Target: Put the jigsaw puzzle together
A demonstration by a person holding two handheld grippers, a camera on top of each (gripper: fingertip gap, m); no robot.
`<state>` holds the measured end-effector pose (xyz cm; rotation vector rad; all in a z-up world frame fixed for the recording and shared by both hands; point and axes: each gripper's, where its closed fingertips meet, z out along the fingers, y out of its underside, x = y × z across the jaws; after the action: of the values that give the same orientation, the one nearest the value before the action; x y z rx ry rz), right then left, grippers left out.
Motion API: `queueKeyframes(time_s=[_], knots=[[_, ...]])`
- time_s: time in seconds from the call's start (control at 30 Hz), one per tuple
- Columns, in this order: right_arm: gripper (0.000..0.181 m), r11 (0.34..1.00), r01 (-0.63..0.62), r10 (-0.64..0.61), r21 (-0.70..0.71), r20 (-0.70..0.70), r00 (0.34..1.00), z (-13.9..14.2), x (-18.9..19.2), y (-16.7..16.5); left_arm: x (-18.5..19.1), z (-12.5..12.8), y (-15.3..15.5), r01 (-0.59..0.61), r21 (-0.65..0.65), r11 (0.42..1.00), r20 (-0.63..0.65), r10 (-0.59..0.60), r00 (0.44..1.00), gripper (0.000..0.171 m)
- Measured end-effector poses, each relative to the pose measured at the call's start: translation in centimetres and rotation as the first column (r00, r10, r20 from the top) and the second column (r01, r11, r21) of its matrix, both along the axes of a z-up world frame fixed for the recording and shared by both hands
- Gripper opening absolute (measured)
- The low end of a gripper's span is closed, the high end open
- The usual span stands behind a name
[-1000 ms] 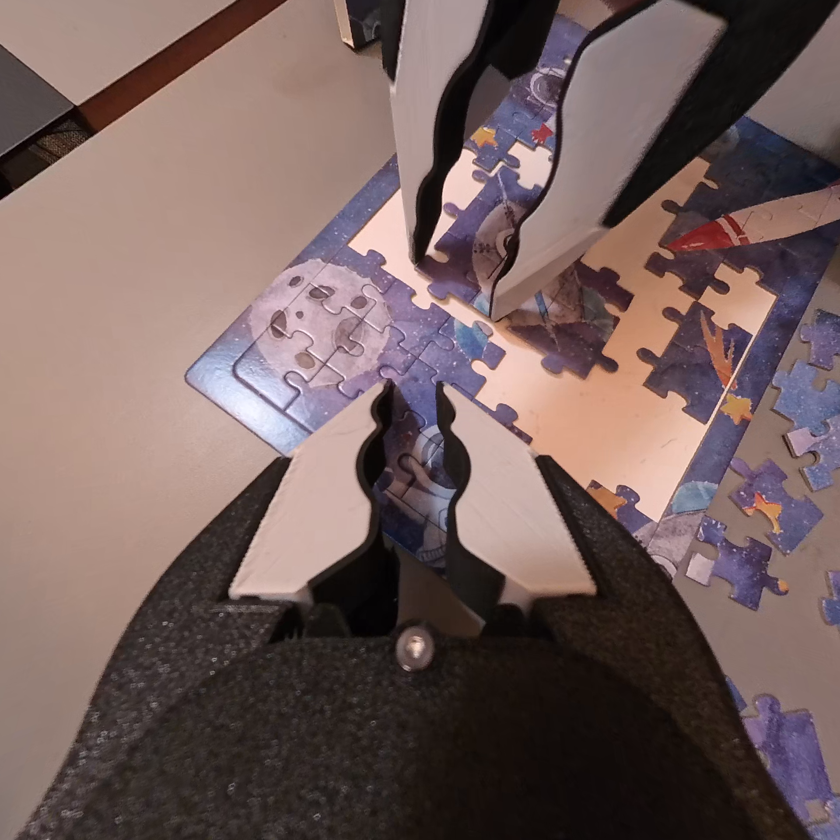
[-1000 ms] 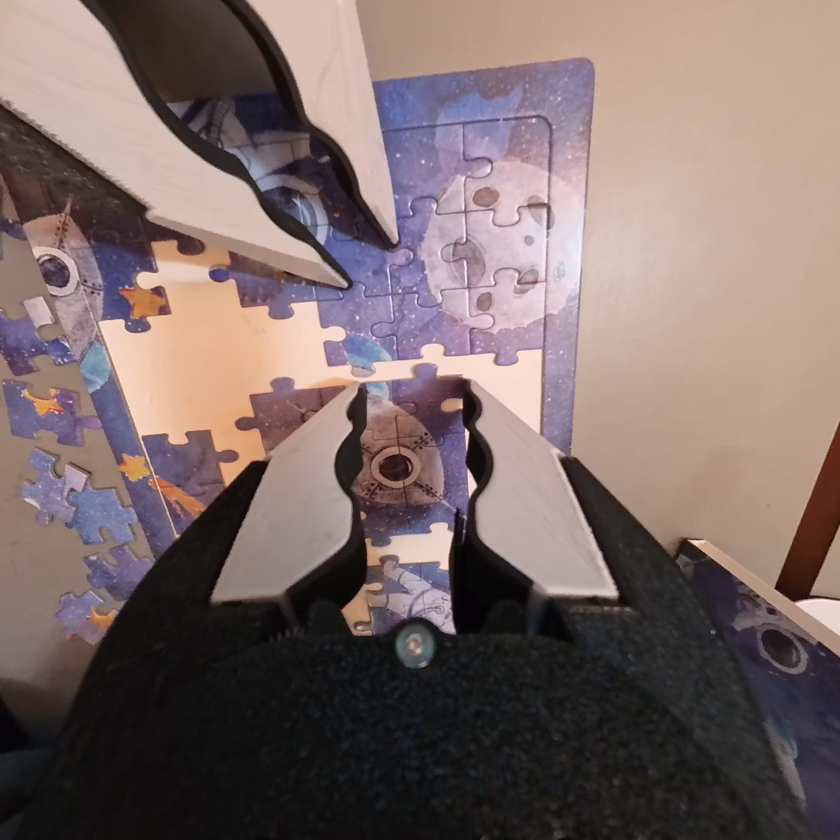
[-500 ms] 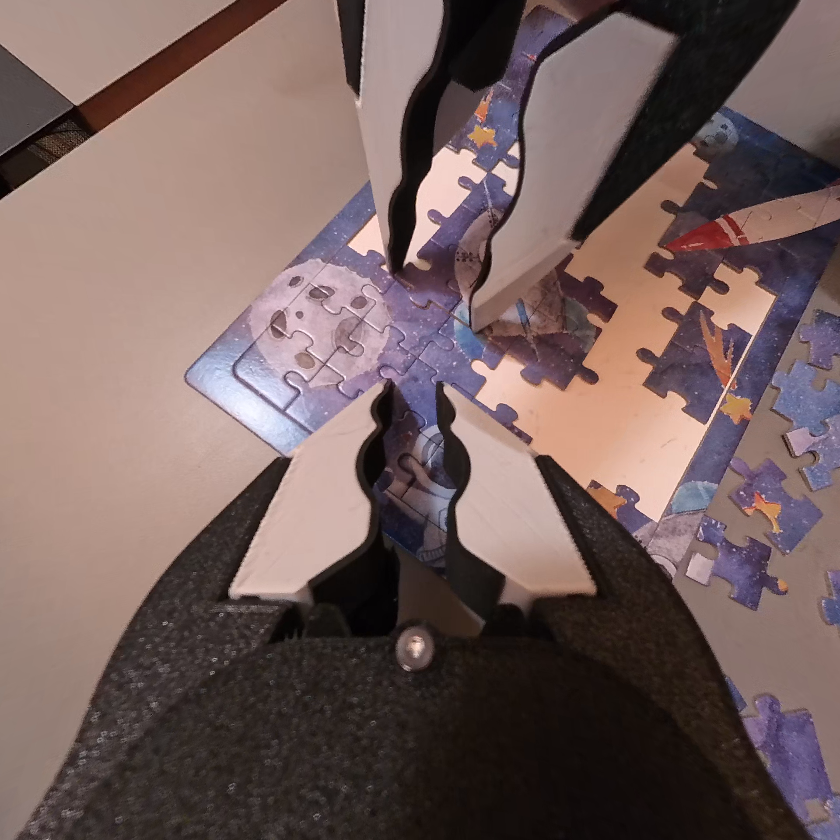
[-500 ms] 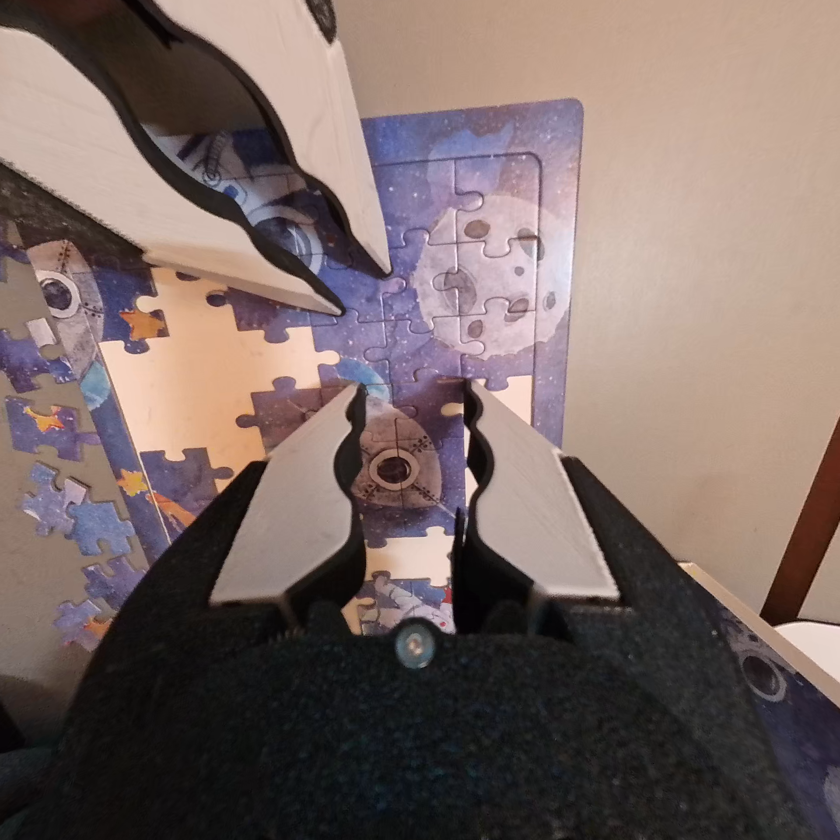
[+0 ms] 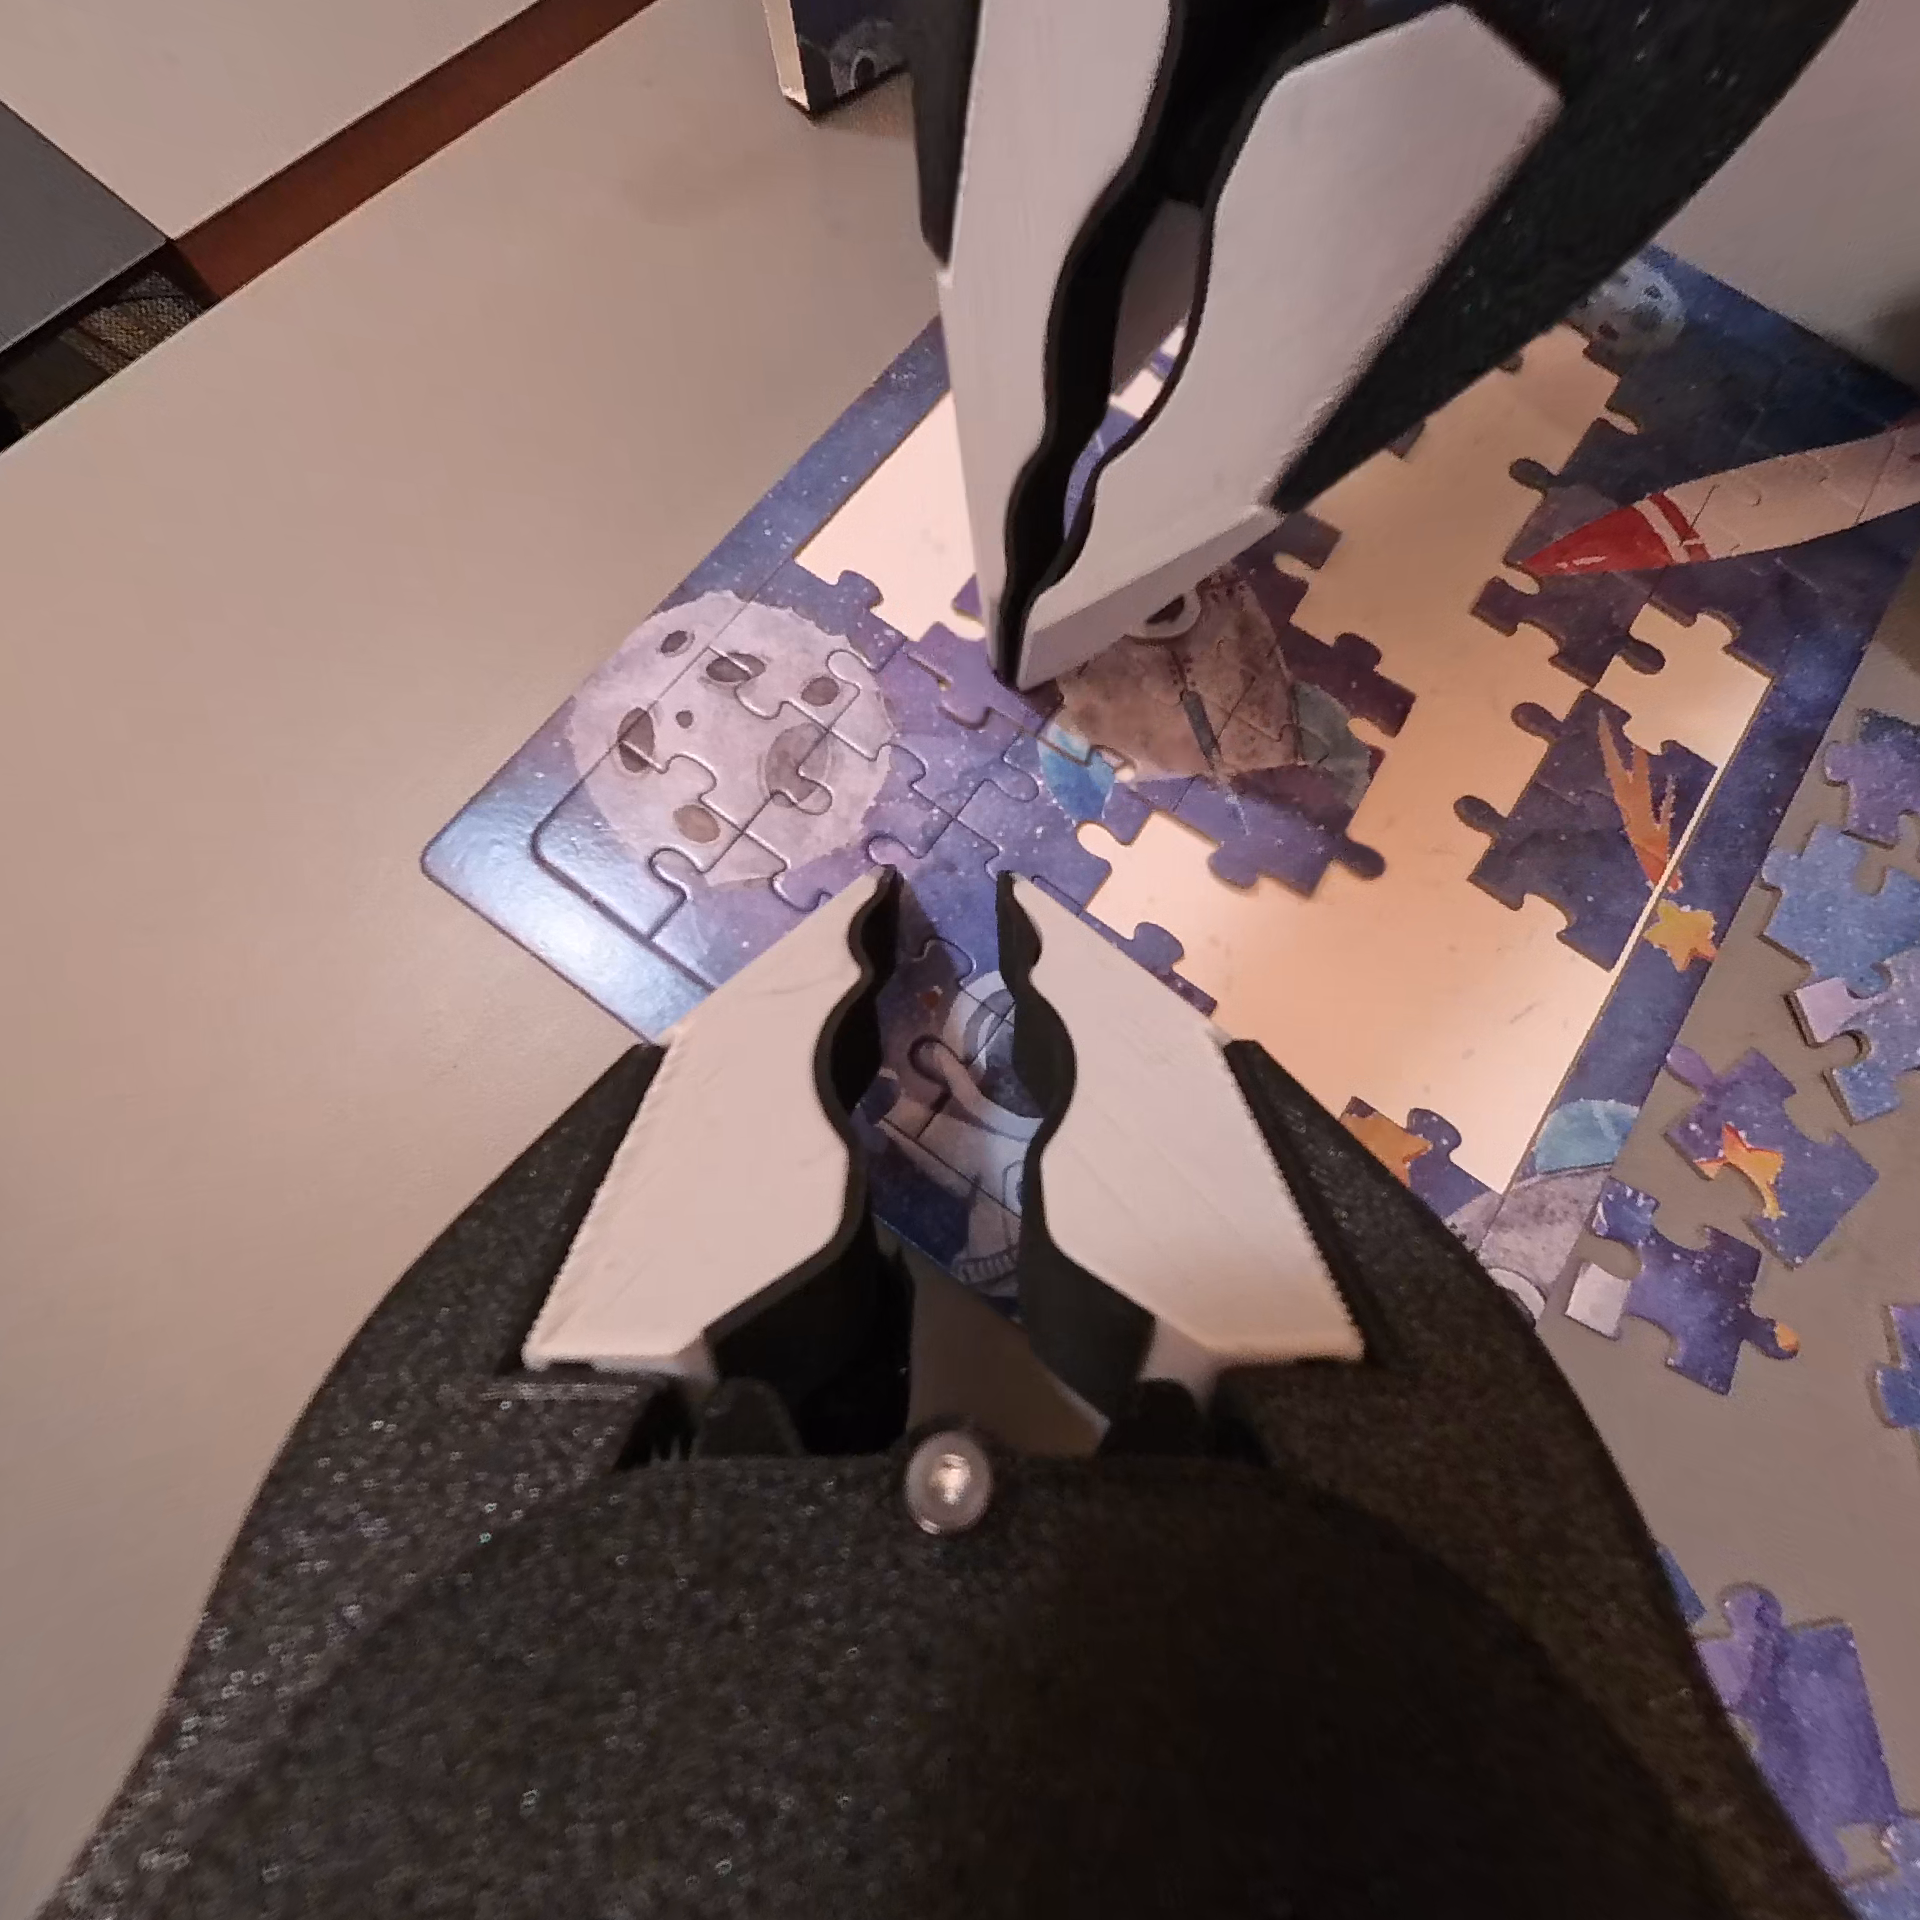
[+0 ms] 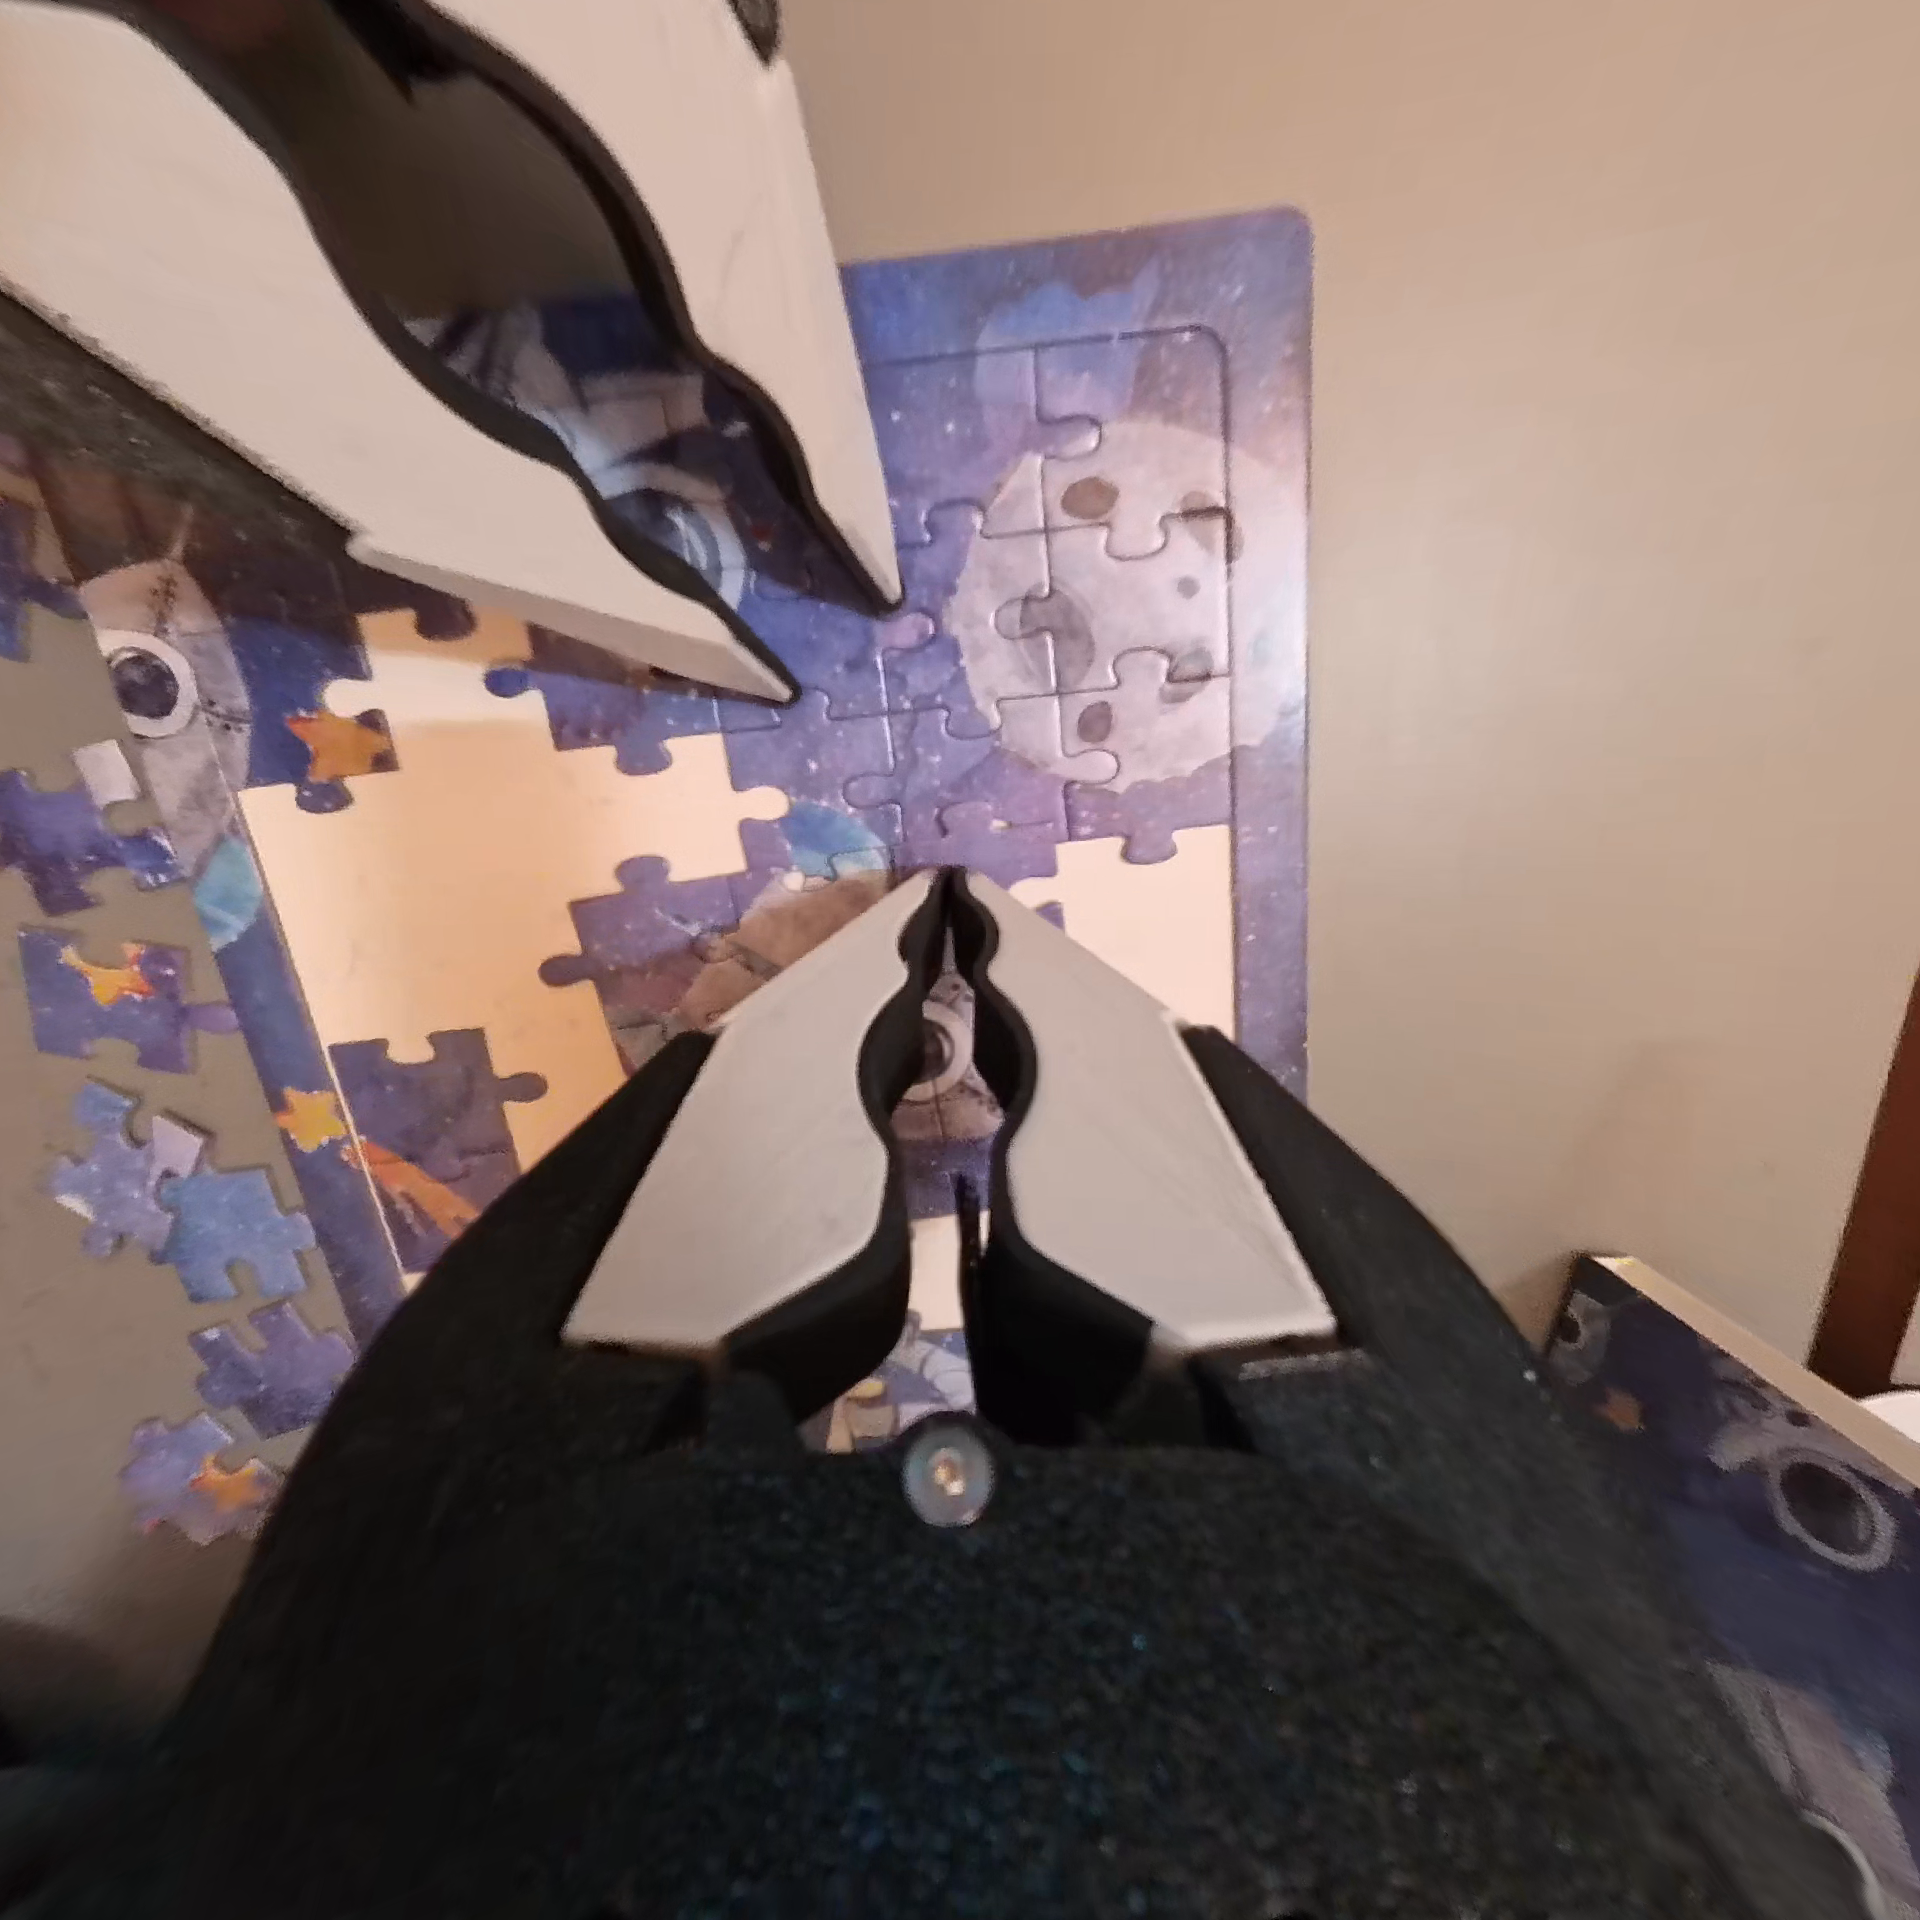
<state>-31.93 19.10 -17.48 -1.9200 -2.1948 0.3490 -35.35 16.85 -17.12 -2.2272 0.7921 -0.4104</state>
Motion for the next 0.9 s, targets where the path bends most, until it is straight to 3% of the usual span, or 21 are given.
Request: queueKeyframes(time_s=[0.9], knots=[[0.000, 0.998, 0.019, -0.019, 0.056, 0.000, 1.000, 0.28, -0.47, 0.54, 0.12, 0.05, 0.01, 0.000, -0.001, 1.000, 0.002, 0.000, 1.000, 0.019]])
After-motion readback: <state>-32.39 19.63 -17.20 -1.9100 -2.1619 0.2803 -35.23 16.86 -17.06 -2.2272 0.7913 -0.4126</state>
